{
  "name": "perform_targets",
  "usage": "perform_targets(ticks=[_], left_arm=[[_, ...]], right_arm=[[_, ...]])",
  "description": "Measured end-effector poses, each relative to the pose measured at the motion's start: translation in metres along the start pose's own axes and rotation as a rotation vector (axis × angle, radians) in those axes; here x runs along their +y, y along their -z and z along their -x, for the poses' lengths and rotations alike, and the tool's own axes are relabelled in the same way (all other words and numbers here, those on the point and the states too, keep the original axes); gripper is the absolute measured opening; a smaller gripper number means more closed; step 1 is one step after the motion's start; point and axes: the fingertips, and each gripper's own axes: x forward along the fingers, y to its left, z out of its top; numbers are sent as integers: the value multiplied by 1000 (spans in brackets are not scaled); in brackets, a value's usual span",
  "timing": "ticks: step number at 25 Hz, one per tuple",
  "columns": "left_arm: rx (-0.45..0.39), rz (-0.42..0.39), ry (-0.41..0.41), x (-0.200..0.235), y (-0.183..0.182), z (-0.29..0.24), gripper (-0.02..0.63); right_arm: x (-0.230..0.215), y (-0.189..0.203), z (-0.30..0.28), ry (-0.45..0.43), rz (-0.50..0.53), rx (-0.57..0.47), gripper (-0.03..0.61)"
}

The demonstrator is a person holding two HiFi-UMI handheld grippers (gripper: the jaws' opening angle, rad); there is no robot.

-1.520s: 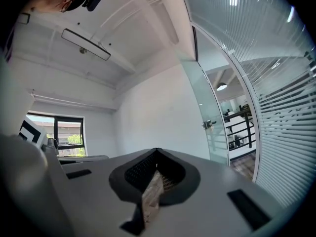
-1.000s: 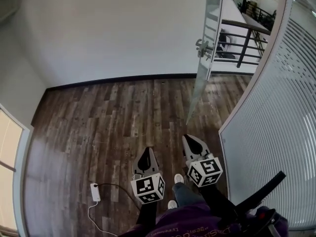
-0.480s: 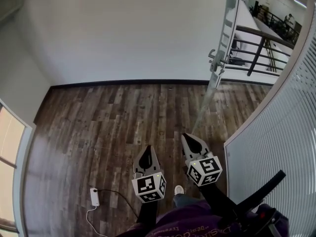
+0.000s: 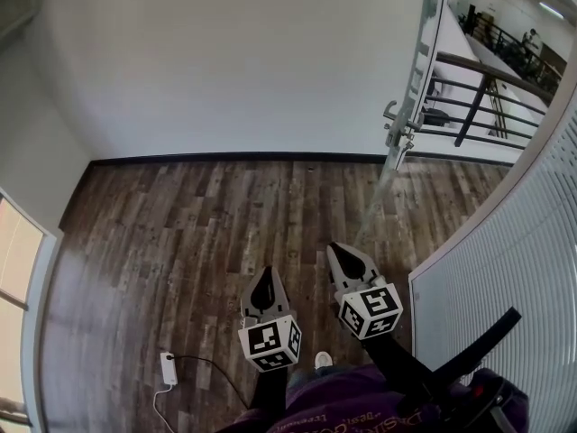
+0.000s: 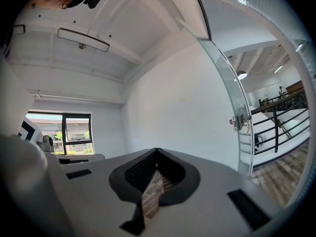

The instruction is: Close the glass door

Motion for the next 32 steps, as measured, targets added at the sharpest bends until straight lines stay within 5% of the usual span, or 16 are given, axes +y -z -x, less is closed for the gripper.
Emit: perform_targets(ticks=[10,21,32], left_arm=[[24,13,-33,25,2,-28,2],[-35,-16,5,101,-50,-123,2],[-12,-6,-2,179,-58,-192,2]], right_arm=[[-5,1,-42,-16,-4,12,-3],[4,-35,-163,-5,7,-46,-3],[4,-27,-259,36,-9,-27,-3]])
